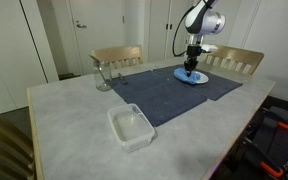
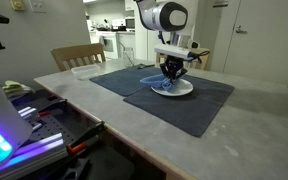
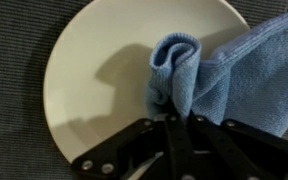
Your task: Use the cloth to wipe the plate
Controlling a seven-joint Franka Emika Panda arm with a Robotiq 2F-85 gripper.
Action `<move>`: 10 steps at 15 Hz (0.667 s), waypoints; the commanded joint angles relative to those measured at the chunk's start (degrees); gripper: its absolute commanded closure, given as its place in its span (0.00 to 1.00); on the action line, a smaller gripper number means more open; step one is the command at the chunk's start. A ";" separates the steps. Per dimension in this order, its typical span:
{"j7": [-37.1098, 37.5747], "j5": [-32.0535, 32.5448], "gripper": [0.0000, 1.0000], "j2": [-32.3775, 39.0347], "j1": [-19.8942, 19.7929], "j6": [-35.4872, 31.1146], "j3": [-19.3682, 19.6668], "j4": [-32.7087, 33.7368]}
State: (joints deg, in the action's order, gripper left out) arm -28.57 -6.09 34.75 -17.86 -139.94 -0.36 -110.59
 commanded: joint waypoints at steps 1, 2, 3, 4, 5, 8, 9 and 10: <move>-1.33 0.75 0.98 -0.10 -1.60 -0.68 0.64 -0.45; -1.52 0.79 0.98 0.10 -2.03 -0.58 0.91 -0.08; -1.61 0.82 0.98 0.26 -2.42 -0.47 1.20 0.25; -1.68 0.85 0.98 0.43 -2.81 -0.42 1.52 0.54; -1.78 0.88 0.98 0.59 -3.23 -0.41 1.84 0.82; -1.90 0.94 0.98 0.89 -4.19 -0.33 2.48 1.42; -1.80 0.96 0.98 0.93 -4.39 -0.29 2.65 1.56; -1.64 0.98 0.98 0.95 -4.52 -0.30 2.77 1.62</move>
State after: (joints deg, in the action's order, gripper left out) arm -29.62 -6.07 34.91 -21.63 -139.94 2.05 -109.84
